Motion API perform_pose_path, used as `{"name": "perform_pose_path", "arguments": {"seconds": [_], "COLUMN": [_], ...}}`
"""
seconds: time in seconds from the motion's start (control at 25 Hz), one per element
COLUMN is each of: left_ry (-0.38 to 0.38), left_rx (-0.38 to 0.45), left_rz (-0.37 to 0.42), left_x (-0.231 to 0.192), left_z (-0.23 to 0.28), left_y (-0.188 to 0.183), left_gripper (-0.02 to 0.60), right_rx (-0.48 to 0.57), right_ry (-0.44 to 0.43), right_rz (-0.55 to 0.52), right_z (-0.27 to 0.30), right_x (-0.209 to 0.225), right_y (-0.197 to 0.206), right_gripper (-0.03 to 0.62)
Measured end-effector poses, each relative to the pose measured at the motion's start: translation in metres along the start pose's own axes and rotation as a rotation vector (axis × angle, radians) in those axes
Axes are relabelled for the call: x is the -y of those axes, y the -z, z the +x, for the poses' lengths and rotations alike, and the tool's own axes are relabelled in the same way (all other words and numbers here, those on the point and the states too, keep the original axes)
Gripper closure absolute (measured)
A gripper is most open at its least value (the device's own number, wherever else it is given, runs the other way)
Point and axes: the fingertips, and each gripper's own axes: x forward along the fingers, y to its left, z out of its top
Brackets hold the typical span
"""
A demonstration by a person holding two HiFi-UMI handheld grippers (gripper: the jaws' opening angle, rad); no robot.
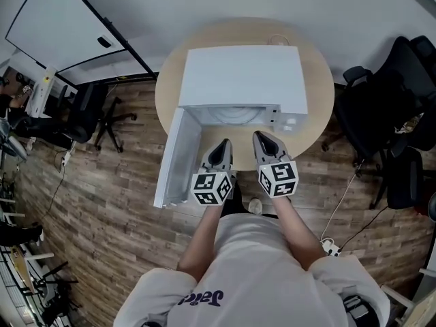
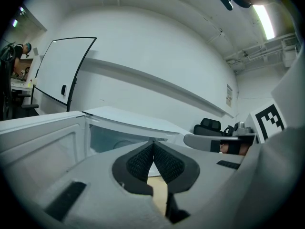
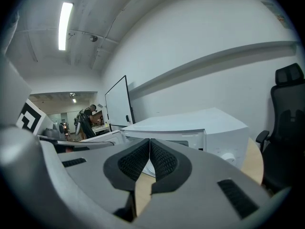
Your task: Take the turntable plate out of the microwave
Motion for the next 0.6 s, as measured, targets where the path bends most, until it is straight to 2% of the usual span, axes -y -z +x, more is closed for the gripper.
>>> {"name": "perform_pose_path", "arguments": {"seconds": [0.2,0.6], "left_ry": [-0.022,-0.021], "left_rx": [-0.023,-0.149], "left_rz": [-0.039,-0.109], "left_x": [-0.019,-0.048], "left_z": [0.020,0.057], "left_y": [0.011,0.055], "left_gripper": [0.566,0.566], "right_rx": [-0.048,-0.127], "right_ry": [-0.012,-0.008], "right_rz": [-0.011,0.009], "right_z": [0.016,0.043], "right_x": [0.006,0.012], "right_y": [0.011,0.039], "right_gripper": [0.577,0.577]}}
